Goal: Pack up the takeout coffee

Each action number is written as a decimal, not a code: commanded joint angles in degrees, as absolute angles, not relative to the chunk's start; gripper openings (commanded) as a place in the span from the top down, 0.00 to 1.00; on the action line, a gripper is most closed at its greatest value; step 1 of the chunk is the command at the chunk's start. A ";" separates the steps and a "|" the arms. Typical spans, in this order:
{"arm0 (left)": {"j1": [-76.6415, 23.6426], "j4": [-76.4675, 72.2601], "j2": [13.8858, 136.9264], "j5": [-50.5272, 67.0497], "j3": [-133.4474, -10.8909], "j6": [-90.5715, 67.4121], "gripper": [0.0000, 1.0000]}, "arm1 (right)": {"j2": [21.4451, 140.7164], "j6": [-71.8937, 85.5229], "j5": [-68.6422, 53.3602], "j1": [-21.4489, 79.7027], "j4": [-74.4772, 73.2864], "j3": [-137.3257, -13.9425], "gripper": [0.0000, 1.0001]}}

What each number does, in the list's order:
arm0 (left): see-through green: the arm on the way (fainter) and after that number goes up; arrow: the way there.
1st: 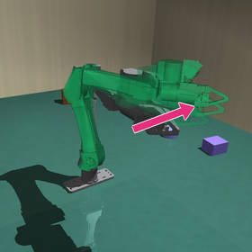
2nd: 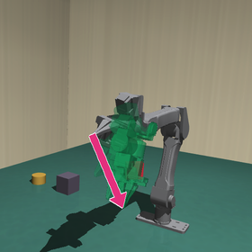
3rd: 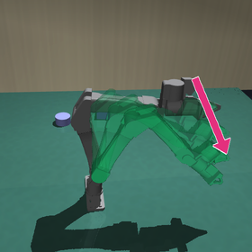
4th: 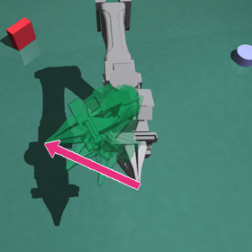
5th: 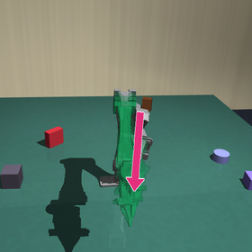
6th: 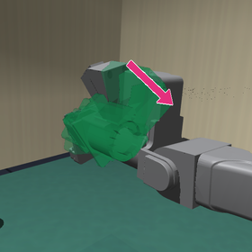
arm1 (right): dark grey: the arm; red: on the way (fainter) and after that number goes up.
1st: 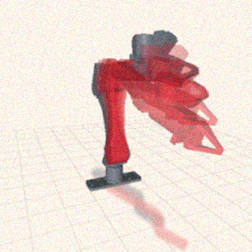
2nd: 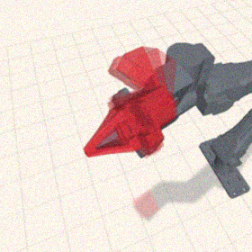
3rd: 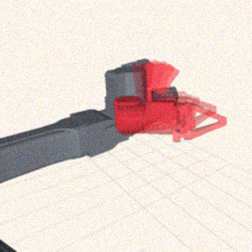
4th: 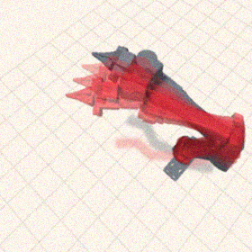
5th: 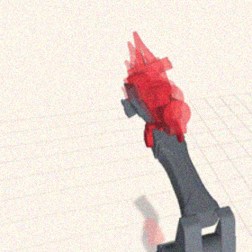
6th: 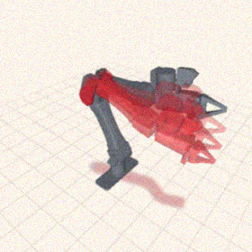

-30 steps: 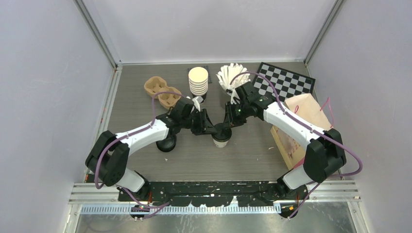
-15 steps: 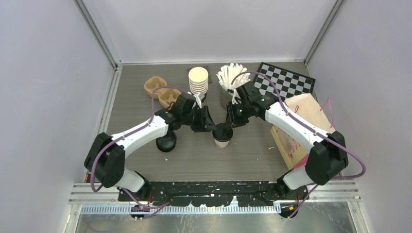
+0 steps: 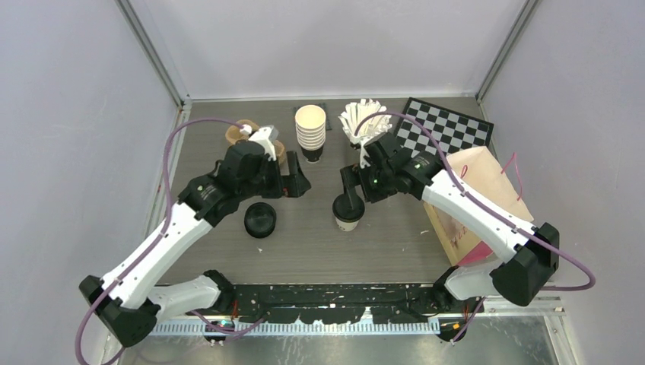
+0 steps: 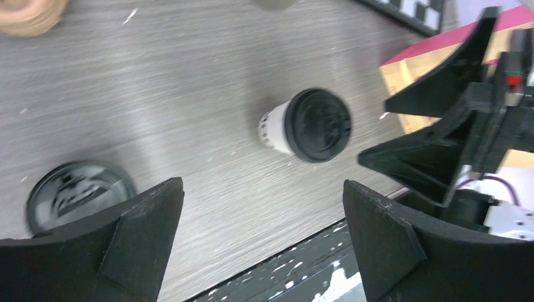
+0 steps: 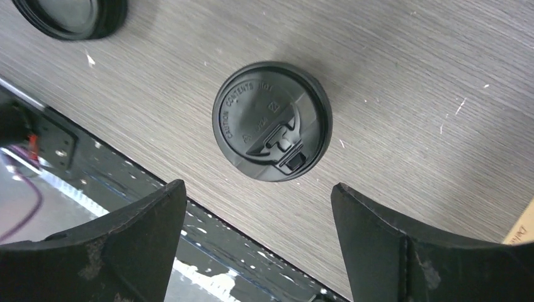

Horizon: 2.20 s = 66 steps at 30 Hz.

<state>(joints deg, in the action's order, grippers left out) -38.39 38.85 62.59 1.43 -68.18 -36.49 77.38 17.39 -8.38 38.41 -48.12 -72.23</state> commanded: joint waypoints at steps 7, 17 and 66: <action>-38.37 49.52 47.72 -8.94 -56.55 -30.62 0.00 | 80.52 13.00 3.46 46.05 -47.90 -75.22 0.09; -38.32 47.13 40.53 -8.92 -49.55 -30.32 0.00 | 86.81 11.37 4.90 46.05 -48.74 -78.18 0.08; -38.46 48.67 42.53 -11.38 -49.81 -30.75 0.00 | 98.70 11.49 4.45 26.17 -48.99 -87.85 0.23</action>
<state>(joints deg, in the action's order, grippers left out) -38.39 48.75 42.26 -9.61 -48.71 -31.03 97.19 11.29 3.44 27.29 -49.04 -83.44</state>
